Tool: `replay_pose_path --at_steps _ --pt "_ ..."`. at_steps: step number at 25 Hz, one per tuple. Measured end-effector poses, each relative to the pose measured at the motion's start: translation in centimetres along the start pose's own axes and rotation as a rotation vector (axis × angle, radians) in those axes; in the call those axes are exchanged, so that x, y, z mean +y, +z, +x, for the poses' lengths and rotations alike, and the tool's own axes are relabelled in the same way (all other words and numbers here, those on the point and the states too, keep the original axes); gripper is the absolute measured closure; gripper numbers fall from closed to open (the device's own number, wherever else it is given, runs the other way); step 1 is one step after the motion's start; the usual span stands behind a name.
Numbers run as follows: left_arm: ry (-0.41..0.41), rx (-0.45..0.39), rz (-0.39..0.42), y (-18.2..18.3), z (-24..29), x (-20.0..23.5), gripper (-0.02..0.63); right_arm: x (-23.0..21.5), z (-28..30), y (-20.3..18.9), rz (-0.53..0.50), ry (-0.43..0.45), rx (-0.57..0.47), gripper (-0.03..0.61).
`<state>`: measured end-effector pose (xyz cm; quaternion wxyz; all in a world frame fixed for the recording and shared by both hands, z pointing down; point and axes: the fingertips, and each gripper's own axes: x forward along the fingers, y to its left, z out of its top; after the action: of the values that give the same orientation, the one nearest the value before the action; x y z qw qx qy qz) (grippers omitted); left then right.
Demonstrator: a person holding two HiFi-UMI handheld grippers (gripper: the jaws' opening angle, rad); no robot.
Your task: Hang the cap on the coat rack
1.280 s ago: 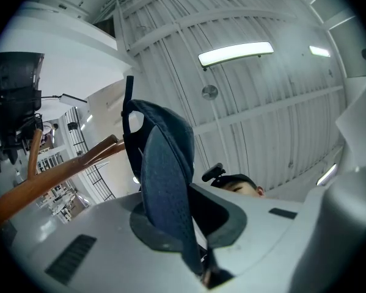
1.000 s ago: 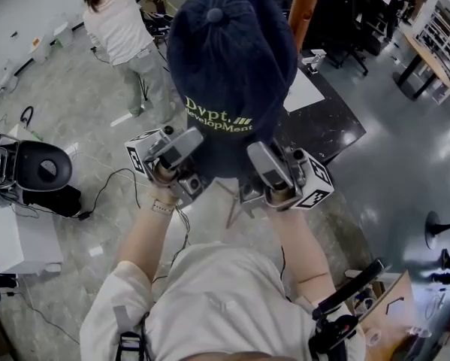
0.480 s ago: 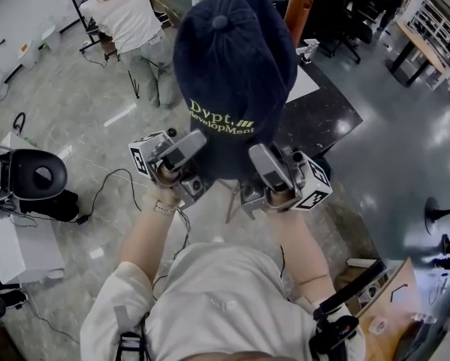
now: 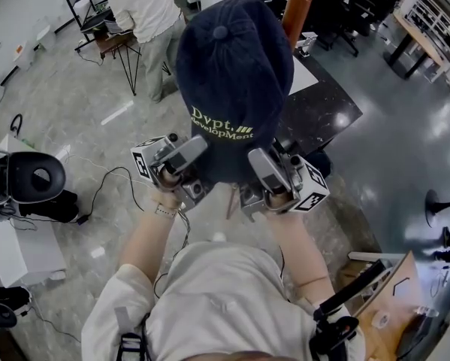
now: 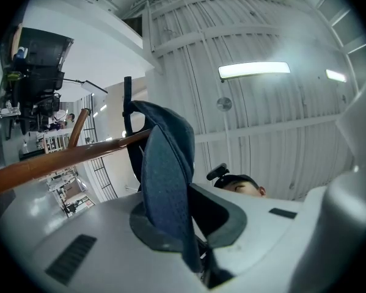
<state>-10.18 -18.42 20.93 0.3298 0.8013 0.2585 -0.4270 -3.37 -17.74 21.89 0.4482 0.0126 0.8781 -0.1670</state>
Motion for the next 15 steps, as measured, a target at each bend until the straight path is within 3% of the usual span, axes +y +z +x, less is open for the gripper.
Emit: replay_pose_path --at_steps 3,15 --pt "-0.019 -0.004 0.025 -0.1 -0.1 -0.6 0.580 -0.1 -0.3 -1.0 -0.001 -0.010 0.004 0.518" --pt "0.013 -0.028 0.001 -0.4 -2.9 1.0 0.580 -1.6 -2.1 -2.0 0.007 -0.056 -0.005 0.517"
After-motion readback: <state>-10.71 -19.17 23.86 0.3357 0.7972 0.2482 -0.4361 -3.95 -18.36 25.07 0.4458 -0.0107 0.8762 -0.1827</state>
